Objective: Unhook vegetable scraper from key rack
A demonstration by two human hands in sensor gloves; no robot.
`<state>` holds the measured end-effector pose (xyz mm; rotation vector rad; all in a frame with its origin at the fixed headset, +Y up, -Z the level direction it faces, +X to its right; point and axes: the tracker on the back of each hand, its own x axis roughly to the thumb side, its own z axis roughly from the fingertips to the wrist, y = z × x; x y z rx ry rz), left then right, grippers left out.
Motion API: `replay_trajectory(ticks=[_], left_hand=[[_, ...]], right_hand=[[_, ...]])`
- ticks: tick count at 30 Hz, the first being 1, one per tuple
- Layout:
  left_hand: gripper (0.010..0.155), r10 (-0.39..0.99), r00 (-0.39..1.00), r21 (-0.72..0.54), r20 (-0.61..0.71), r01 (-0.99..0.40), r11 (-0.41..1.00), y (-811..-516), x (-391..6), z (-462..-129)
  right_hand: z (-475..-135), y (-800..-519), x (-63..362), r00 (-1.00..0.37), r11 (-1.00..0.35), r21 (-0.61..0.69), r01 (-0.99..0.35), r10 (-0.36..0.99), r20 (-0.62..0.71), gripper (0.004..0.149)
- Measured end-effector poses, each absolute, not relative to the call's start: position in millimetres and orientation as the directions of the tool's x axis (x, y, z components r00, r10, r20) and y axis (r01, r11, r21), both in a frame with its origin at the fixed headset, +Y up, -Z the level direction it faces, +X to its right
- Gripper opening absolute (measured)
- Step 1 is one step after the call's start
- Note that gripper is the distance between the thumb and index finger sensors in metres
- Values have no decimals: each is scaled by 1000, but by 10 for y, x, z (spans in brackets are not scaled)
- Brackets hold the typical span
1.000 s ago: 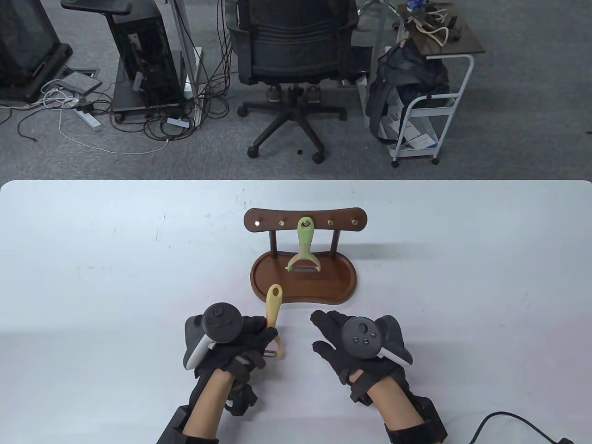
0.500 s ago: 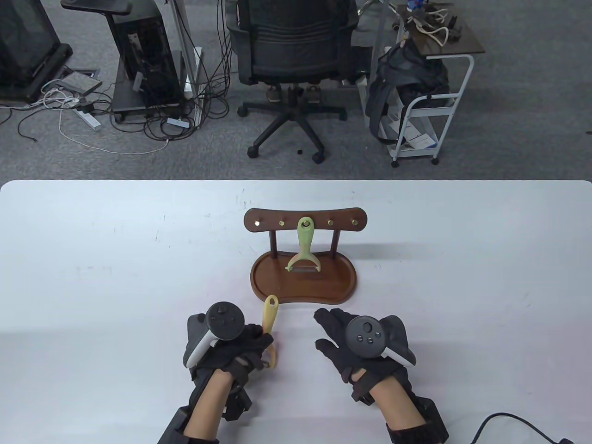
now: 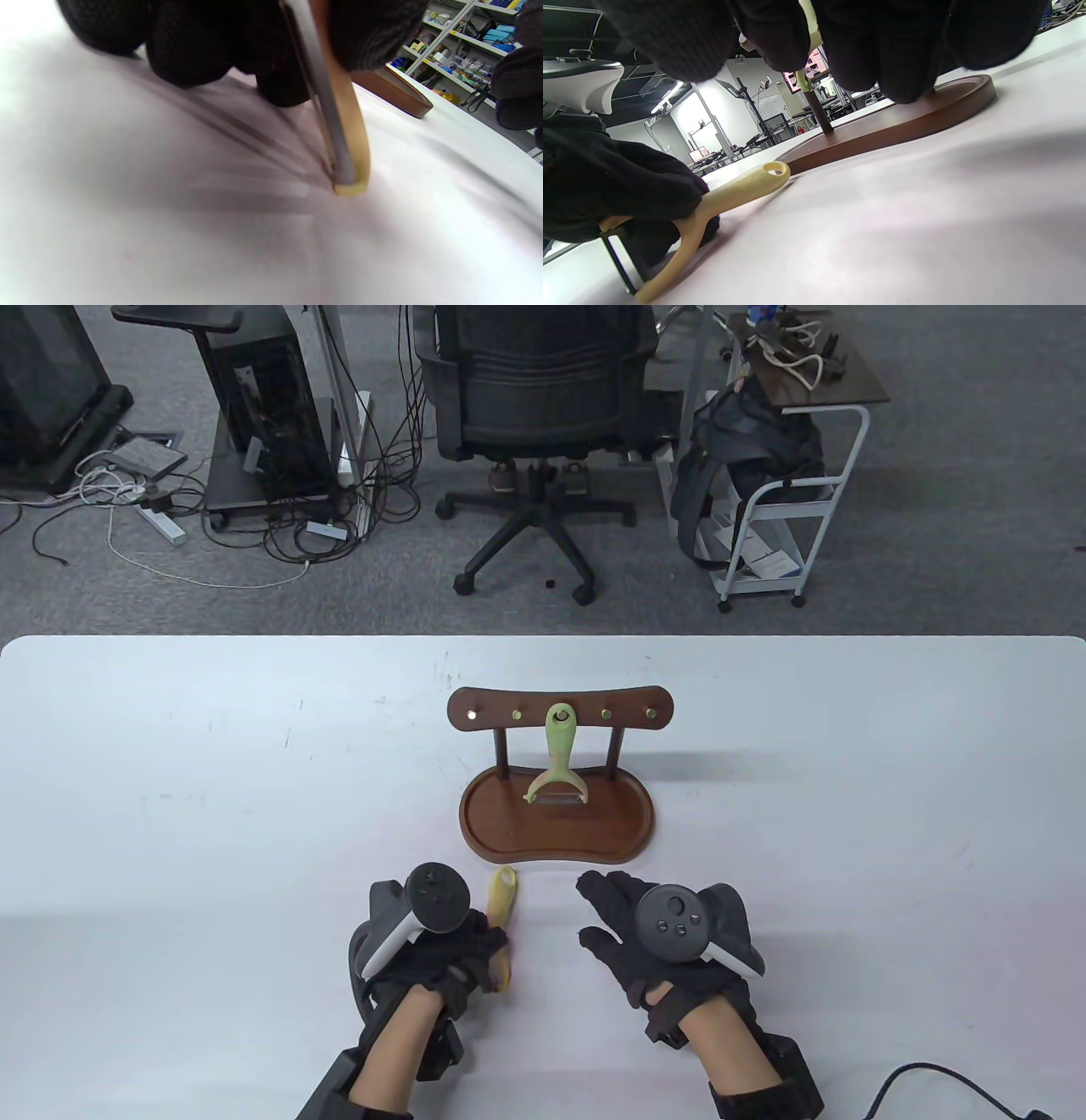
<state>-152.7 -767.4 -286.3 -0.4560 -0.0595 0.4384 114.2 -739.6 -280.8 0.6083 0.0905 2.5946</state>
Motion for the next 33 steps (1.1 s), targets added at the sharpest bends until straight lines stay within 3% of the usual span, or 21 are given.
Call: replay_trajectory(ticks=[5,7,10,17,23,33], left_hand=[[54,373,928,-412,21,-332,849,-7660,-1492,-2855],[55,258,946,-367,196,-173,914,-7644,-1440,-2867],[56,91,949,-320,301,11,947,-7607,-1351,-2841],[56,87,931,-359,355,50,932,-7617,-1306,-2809],[56,26,923,-310,384,102,945,-7596,-1294,-2775],[52,-243,868,-123,433,324,938,-7593,-1183,-2723]], right_hand=[[-2806,-7395,1152,-793,-887,169,-430,460,398,68],[-2804,-7394,1152,-795,-888,171,-427,459,397,68],[-2803,-7392,1151,-796,-888,173,-425,458,396,68],[-2794,-7394,1153,-801,-891,181,-417,454,391,68],[-2787,-7395,1157,-802,-890,185,-416,455,387,68],[-2782,-7399,1148,-802,-892,191,-411,453,389,68]])
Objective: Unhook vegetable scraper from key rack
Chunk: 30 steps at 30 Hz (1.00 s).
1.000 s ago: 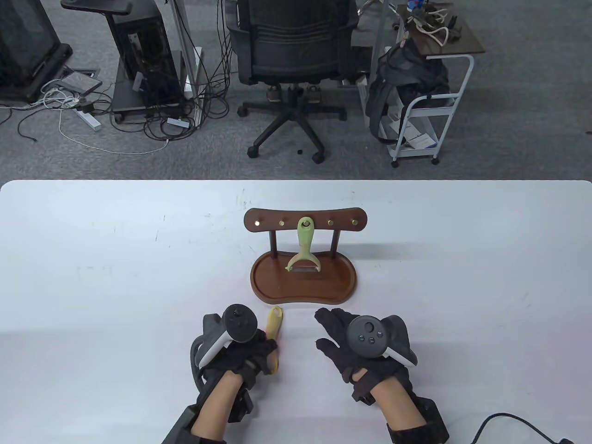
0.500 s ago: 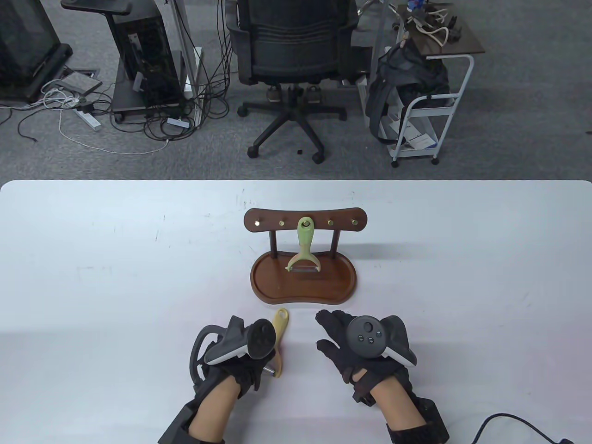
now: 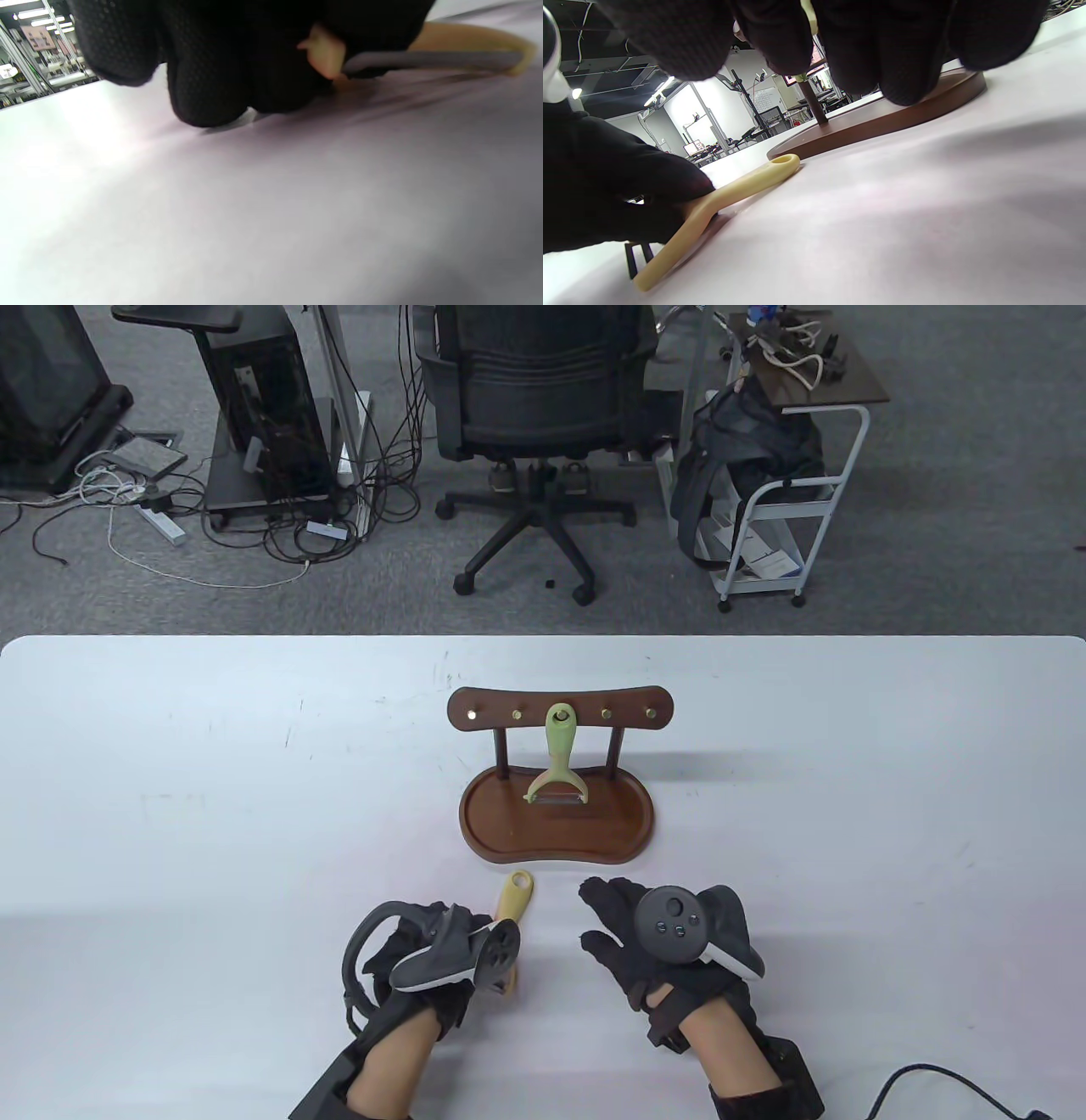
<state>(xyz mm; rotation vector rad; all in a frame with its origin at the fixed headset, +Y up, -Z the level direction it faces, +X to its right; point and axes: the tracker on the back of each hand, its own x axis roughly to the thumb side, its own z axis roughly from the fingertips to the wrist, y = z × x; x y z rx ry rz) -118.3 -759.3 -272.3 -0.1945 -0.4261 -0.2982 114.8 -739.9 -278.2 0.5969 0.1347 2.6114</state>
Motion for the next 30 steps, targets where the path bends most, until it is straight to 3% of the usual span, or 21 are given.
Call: replay_trajectory(ticks=[15,22,30], left_hand=[[50,-311,850,-97,424,384,918,-7631,-1164,-2730],[51,-415,792,-31,447,477,878,-7621,-1088,-2700],[63,-381,819,-67,428,449,891,-7568,-1190,-2742]], right_hand=[[-2781,-7404,1146,-802,-888,205,-412,460,382,68],[-2781,-7409,1148,-806,-889,210,-406,457,377,67],[-2792,-7425,1172,-811,-886,217,-409,462,359,68]])
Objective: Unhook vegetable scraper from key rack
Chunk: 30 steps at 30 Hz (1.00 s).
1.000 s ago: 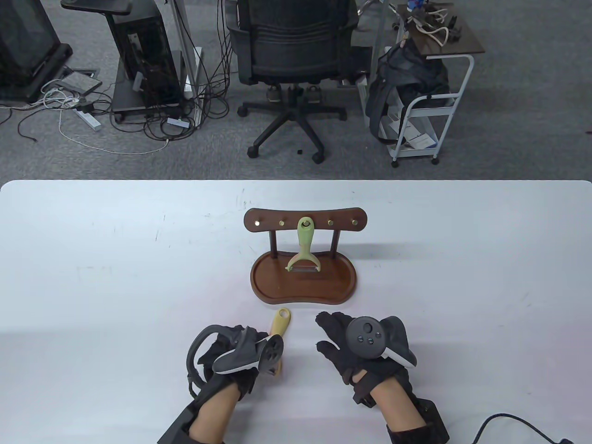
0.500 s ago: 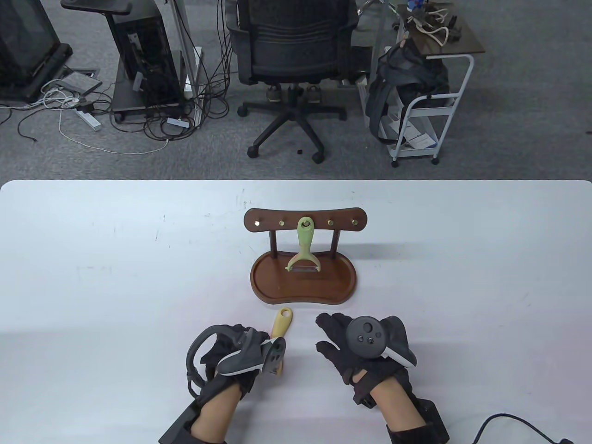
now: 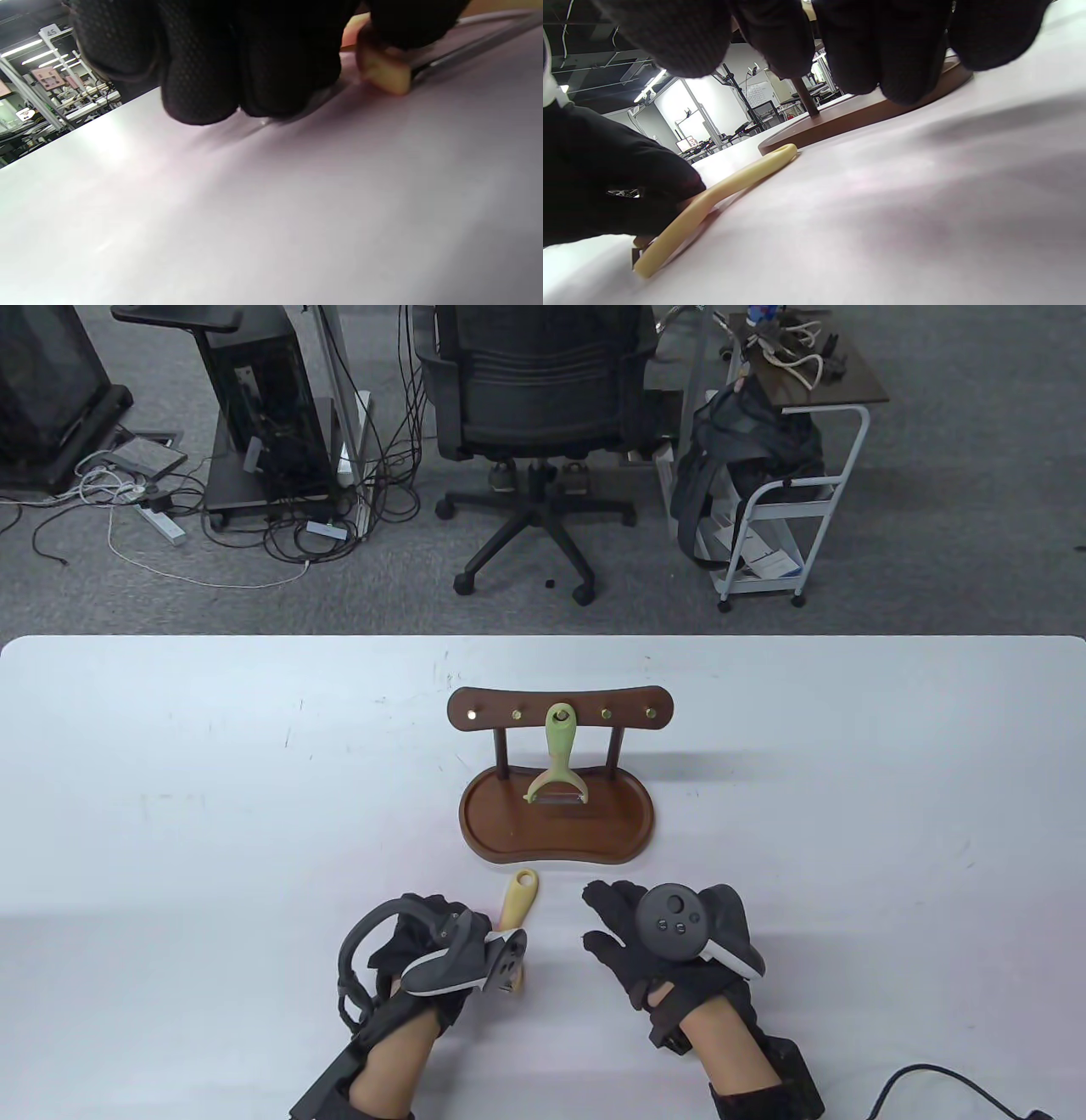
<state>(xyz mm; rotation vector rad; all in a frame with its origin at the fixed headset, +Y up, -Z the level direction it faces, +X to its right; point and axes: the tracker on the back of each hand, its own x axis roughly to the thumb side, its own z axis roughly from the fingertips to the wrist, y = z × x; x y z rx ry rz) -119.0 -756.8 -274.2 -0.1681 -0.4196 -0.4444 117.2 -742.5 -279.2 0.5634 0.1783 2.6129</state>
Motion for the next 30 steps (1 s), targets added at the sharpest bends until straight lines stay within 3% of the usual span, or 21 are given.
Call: replay_trajectory(ticks=[9,23,30], left_hand=[[71,-97,932,-73,348,131,989,-7391,-1508,-2809],[76,-6,945,-55,326,25,998,-7376,-1530,-2880],[75,8,943,-54,333,11,998,-7363,-1495,-2870]], right_hand=[[-2821,-7438,1195,-812,-871,231,-433,488,319,68],[-3032,-7328,1151,-823,-865,170,-473,502,266,69],[-3277,-7267,1098,-779,-795,123,-594,607,155,71]])
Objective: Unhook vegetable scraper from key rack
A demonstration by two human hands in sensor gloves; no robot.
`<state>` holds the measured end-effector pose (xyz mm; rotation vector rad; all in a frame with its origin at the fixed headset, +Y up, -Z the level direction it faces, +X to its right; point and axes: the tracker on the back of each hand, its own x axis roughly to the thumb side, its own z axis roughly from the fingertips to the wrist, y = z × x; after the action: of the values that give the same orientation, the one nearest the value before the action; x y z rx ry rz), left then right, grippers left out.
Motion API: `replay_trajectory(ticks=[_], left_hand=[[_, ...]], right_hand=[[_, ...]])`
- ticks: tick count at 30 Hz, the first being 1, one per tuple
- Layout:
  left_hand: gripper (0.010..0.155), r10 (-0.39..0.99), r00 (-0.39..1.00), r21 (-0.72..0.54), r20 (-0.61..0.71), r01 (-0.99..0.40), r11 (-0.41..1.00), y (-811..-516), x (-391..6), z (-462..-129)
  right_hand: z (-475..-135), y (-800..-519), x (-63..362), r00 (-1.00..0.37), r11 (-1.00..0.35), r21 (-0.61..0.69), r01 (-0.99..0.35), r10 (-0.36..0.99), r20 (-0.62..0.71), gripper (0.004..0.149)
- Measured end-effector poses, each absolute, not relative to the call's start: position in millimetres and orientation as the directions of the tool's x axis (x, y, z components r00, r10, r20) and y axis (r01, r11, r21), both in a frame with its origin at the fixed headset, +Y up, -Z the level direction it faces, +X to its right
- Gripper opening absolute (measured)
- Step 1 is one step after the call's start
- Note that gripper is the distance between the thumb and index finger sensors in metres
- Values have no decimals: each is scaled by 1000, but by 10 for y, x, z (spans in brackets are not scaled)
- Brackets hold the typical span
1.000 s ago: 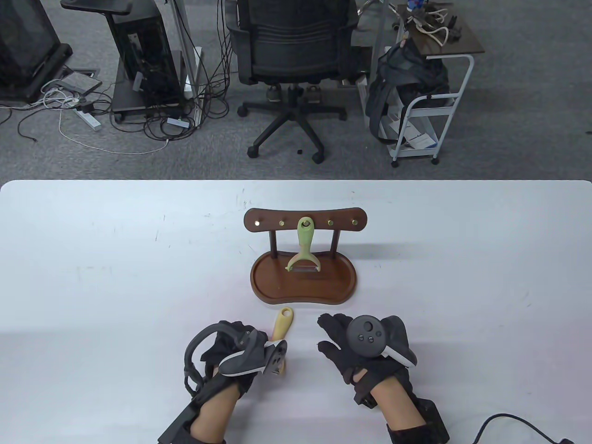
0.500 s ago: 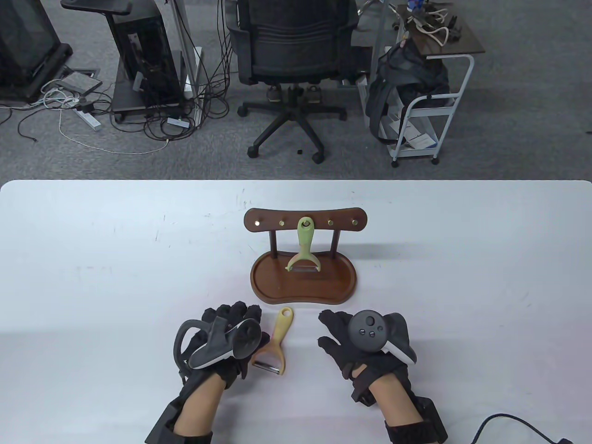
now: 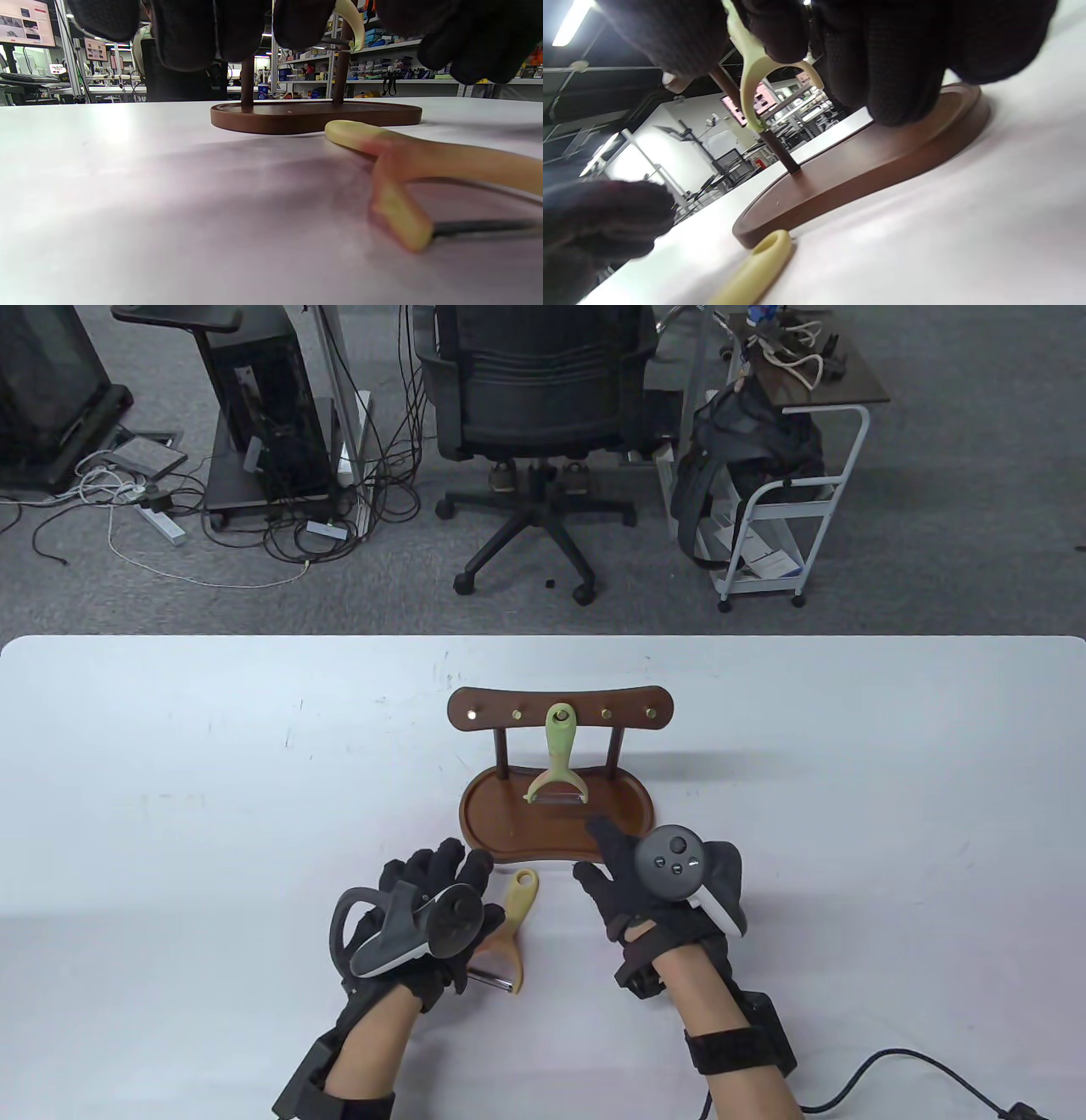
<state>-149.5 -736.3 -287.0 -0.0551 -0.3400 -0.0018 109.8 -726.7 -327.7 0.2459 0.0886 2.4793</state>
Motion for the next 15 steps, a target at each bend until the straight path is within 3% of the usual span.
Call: replay_trajectory(ticks=[5,9,15], left_hand=[[75,6,948,-64,320,16,998,-7366,-1529,-2860],[75,7,953,-80,302,18,997,-7373,-1578,-2870],[74,5,959,-94,283,22,995,-7396,-1624,-2883]], right_hand=[[-3492,-7281,1048,-752,-759,84,-646,651,103,73],[-3676,-7336,1024,-634,-634,108,-766,772,44,75],[-3877,-7348,967,-569,-569,96,-817,822,31,75]])
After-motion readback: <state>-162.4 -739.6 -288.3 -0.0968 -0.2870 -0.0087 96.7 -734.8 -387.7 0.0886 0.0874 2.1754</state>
